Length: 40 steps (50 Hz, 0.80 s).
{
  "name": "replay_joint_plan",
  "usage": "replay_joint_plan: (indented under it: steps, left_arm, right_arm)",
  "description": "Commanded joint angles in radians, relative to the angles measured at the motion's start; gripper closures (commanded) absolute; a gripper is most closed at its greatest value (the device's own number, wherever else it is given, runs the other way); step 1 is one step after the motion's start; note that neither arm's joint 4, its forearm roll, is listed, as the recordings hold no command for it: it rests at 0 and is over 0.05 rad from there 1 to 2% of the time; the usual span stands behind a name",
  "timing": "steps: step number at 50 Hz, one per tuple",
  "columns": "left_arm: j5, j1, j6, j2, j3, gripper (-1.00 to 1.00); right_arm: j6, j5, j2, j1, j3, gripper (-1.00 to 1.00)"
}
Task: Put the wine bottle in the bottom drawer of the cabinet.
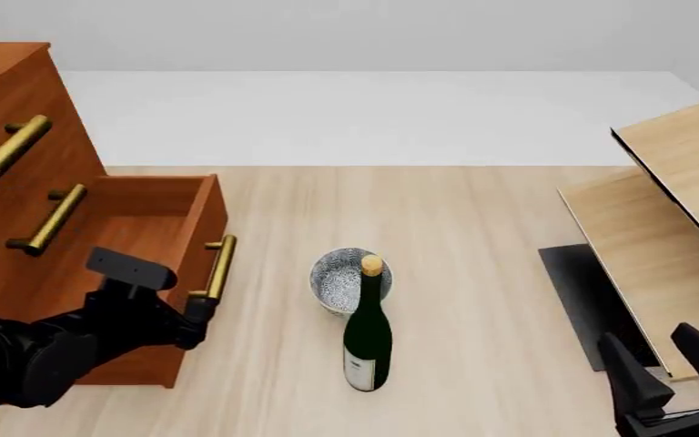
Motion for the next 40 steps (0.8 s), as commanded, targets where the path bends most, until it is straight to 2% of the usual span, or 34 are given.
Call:
replay_joint_plan:
  steps: [1,40]
  left_arm:
    - [0.0,-0.032,-0.021,0.002,-0.001,-1.0]
    - [0.01,-0.153,-0.051,0.009,-0.039,-1.0]
  right_arm:
    - [-0.002,0.002,-0.001,0.002,0.0,-1.0]
    - [-0.005,0.024,-0.012,0.008,0.0,-1.0]
